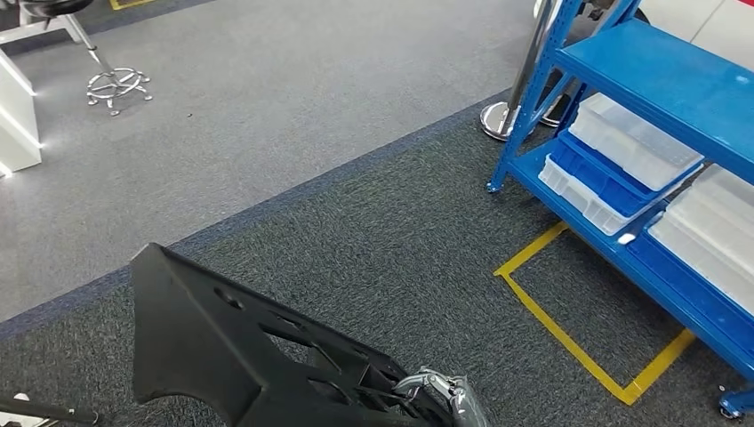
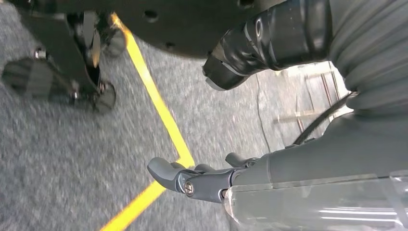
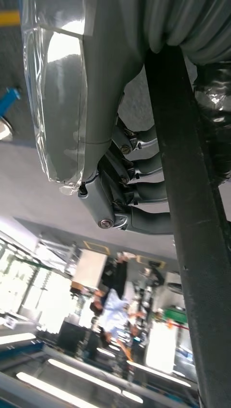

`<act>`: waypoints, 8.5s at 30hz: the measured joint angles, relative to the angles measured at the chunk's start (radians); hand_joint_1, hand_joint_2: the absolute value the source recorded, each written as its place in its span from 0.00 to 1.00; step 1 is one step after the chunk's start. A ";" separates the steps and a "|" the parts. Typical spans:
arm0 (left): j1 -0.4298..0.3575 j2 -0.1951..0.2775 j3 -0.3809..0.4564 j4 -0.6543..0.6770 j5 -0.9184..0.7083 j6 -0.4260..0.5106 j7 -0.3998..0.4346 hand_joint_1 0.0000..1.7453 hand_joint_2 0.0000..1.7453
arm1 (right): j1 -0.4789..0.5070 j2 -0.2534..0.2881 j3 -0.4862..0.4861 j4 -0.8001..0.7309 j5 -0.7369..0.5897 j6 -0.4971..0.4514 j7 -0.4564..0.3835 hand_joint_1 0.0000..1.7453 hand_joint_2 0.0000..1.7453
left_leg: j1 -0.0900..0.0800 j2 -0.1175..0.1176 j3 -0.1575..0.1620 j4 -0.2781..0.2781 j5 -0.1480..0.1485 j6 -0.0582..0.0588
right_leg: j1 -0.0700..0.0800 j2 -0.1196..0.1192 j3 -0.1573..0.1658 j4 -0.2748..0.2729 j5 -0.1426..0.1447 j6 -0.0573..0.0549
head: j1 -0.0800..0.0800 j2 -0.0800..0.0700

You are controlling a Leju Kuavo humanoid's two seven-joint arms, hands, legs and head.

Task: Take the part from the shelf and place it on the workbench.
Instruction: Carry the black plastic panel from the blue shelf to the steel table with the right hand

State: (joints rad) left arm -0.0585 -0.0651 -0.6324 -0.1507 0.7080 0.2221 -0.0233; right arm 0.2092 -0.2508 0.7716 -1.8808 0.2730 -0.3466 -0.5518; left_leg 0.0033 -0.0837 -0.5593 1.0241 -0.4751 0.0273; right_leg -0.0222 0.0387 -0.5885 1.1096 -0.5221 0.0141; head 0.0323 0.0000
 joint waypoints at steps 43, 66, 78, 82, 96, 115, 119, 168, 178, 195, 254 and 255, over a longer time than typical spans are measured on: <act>0.008 0.012 -0.028 0.000 0.023 -0.026 -0.015 0.00 1.00 | -0.008 -0.026 0.003 -0.040 -0.028 0.063 0.003 1.00 1.00 | 0.006 0.078 -0.155 0.269 -0.098 -0.047 | 0.003 -0.099 0.021 -0.055 0.011 -0.043 | -0.010 0.000; 0.018 0.018 -0.028 0.000 0.080 -0.027 -0.033 0.00 1.00 | -0.084 0.085 -0.016 0.042 -0.082 0.347 -0.071 1.00 1.00 | 0.003 -0.045 -0.025 0.007 0.007 -0.025 | 0.003 0.023 0.009 -0.055 0.031 -0.022 | -0.008 0.000; 0.014 0.037 -0.028 0.001 0.107 -0.031 -0.035 0.00 1.00 | -0.151 0.216 -0.022 0.130 -0.101 0.481 -0.079 1.00 1.00 | 0.000 0.139 -0.042 0.016 0.029 -0.038 | 0.011 -0.136 0.052 -0.069 0.003 -0.031 | -0.015 0.000; 0.017 0.044 -0.028 0.002 0.112 -0.031 -0.035 0.00 1.00 | -0.168 0.232 -0.022 0.144 -0.101 0.491 -0.079 1.00 1.00 | 0.001 0.109 -0.035 -0.007 0.033 -0.015 | 0.014 -0.146 0.063 -0.073 -0.009 -0.008 | -0.014 0.000; 0.013 0.055 -0.028 0.002 0.126 -0.034 -0.042 0.00 1.00 | -0.204 0.255 -0.022 0.200 -0.109 0.507 -0.080 1.00 1.00 | 0.005 -0.047 -0.036 0.000 0.029 -0.025 | 0.011 0.014 0.013 -0.062 0.037 -0.024 | -0.012 0.000; 0.008 0.059 -0.031 0.002 0.133 -0.029 -0.031 0.00 1.00 | -0.207 0.258 -0.029 0.187 -0.125 0.530 -0.088 1.00 1.00 | 0.009 0.085 -0.033 -0.013 0.041 -0.001 | 0.009 -0.076 0.019 0.025 -0.058 0.004 | -0.017 0.000; 0.005 0.059 -0.037 0.002 0.137 -0.027 -0.026 0.00 1.00 | -0.193 0.252 -0.033 0.183 -0.129 0.540 -0.088 1.00 1.00 | 0.002 0.035 -0.032 -0.009 0.039 0.007 | 0.010 -0.040 -0.088 0.202 -0.102 0.000 | -0.017 0.000; 0.002 0.049 -0.046 0.002 0.147 -0.012 0.000 0.00 1.00 | -0.149 0.219 -0.060 0.128 -0.168 0.597 -0.093 1.00 1.00 | 0.017 0.086 -0.057 0.080 -0.006 -0.053 | 0.013 -0.074 0.033 -0.082 0.037 -0.027 | -0.023 0.000; -0.001 0.051 -0.052 0.002 0.154 -0.009 0.017 0.00 1.00 | -0.152 0.218 -0.066 0.128 -0.171 0.607 -0.079 1.00 1.00 | 0.009 0.081 -0.016 -0.004 0.017 0.007 | 0.010 -0.045 -0.074 0.148 -0.084 0.012 | -0.022 0.000; -0.001 0.051 -0.069 0.002 0.161 -0.004 0.030 0.00 1.00 | -0.153 0.212 -0.069 0.128 -0.165 0.612 -0.067 1.00 1.00 | 0.013 0.072 -0.133 0.266 -0.119 -0.044 | 0.016 -0.052 0.021 -0.095 0.060 -0.045 | -0.023 0.000; -0.003 0.054 -0.094 0.002 0.171 -0.010 0.025 0.00 1.00 | -0.144 0.193 -0.068 0.112 -0.149 0.596 -0.064 1.00 1.00 | 0.011 0.078 -0.077 0.178 -0.103 -0.046 | 0.017 -0.043 0.021 -0.088 0.052 -0.047 | -0.022 0.000; -0.003 0.053 -0.094 0.001 0.170 -0.011 0.024 0.00 1.00 | -0.143 0.193 -0.068 0.111 -0.148 0.596 -0.064 1.00 1.00 | 0.011 0.078 -0.110 0.237 -0.122 -0.049 | 0.019 -0.044 0.022 -0.088 0.049 -0.049 | -0.022 0.000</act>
State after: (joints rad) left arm -0.0610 -0.0118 -0.7262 -0.1493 0.8781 0.2109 0.0006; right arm 0.0659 -0.0578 0.7034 -1.7693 0.1247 0.2496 -0.6160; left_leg 0.0141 -0.0059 -0.6697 1.2608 -0.5974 -0.0215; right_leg -0.0037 -0.0053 -0.5665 1.0221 -0.4727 -0.0350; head 0.0102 0.0000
